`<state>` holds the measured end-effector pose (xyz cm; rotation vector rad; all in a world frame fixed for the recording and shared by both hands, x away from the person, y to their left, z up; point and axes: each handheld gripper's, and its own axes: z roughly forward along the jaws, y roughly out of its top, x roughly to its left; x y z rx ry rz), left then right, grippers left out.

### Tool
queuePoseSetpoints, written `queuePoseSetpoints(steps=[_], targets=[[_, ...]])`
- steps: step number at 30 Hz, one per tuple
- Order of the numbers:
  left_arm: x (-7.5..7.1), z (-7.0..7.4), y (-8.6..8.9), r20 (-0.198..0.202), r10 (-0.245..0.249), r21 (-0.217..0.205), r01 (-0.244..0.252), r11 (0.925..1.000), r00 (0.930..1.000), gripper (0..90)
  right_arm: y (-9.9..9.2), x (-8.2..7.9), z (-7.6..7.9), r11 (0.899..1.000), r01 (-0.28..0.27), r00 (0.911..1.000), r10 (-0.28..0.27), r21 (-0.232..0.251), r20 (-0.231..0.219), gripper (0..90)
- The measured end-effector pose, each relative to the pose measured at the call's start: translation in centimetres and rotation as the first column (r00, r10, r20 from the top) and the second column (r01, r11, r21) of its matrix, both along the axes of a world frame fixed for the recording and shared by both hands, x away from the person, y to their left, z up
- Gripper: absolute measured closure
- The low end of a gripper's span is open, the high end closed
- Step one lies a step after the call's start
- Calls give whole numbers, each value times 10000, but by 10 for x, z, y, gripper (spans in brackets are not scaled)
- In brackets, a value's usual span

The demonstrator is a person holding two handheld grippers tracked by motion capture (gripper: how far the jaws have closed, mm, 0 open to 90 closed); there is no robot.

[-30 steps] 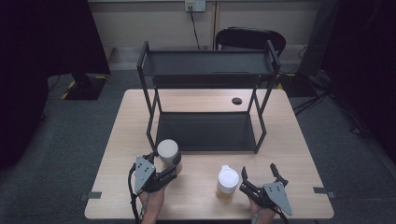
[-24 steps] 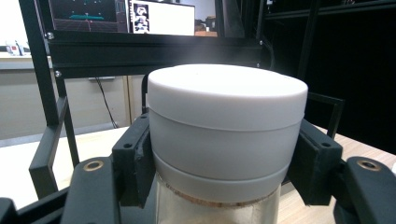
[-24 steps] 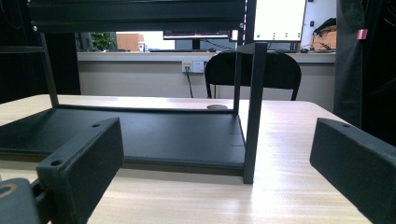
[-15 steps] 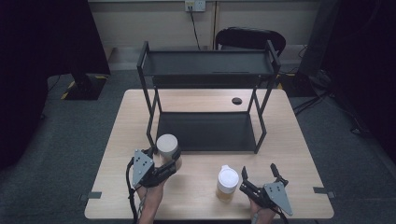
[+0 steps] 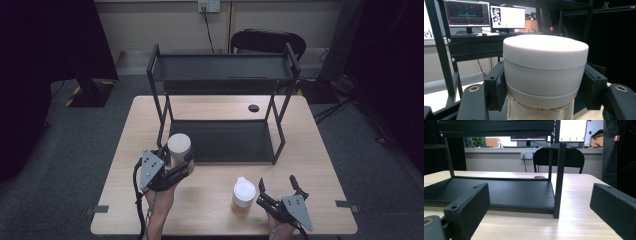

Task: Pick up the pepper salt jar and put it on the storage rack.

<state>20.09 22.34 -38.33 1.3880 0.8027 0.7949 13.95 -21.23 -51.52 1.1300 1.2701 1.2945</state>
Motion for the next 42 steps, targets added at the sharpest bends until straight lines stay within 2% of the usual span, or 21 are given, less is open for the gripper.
queuePoseSetpoints(steps=[5, 7, 12, 13, 18, 19, 21, 25, 31, 37, 39, 42], targets=[[5, 11, -4, 57, 22, 26, -22, 10000, 10000, 345, 0, 0, 0, 10000, 5, 10000, -5, -1, -2, 20], [9, 20, -7, 178, -31, 67, 30, 10000, 9998, 345, 0, 0, 0, 10000, 2, 10000, -2, 3, -2, 20], [15, 31, -10, 329, -71, 59, 69, 10000, 9994, 346, 0, 0, 0, 10000, 2, 10000, -2, 9, -3, 20], [17, 38, -11, 360, -99, 77, 97, 9999, 9993, 345, 0, 0, 0, 10000, 2, 10000, -2, 1, -1, 20], [20, 48, -14, 475, -135, 90, 131, 9999, 9988, 346, 0, 0, 0, 10000, 7, 10000, -7, 9, -2, 20], [21, 55, -16, 511, -91, 95, 86, 9999, 9987, 346, 0, 0, 0, 10000, 1, 10000, -1, 8, 3, 20], [22, 57, -16, 518, -92, 107, 86, 9999, 9986, 346, 0, 0, 0, 10000, -6, 10000, 6, 15, 3, 20], [27, 73, -17, 628, -199, 192, 188, 9996, 9978, 346, 0, 0, 0, 10000, -7, 10000, 7, 10, 1, 20], [32, 87, -19, 752, -218, 309, 195, 9993, 9969, 346, -1, 0, 0, 10000, -14, 10000, 14, 18, 5, 20], [43, 106, -20, 798, -227, 278, 206, 9994, 9966, 346, -1, 0, 0, 10000, -25, 10000, 24, 15, 5, 20], [45, 108, -20, 777, -232, 279, 210, 9994, 9967, 346, -1, 0, 0, 10000, -37, 10000, 37, 7, 13, 20], [53, 120, -22, 859, -197, 397, 163, 9991, 9961, 346, -1, 0, 0, 10000, -38, 10000, 38, 15, 7, 20]])
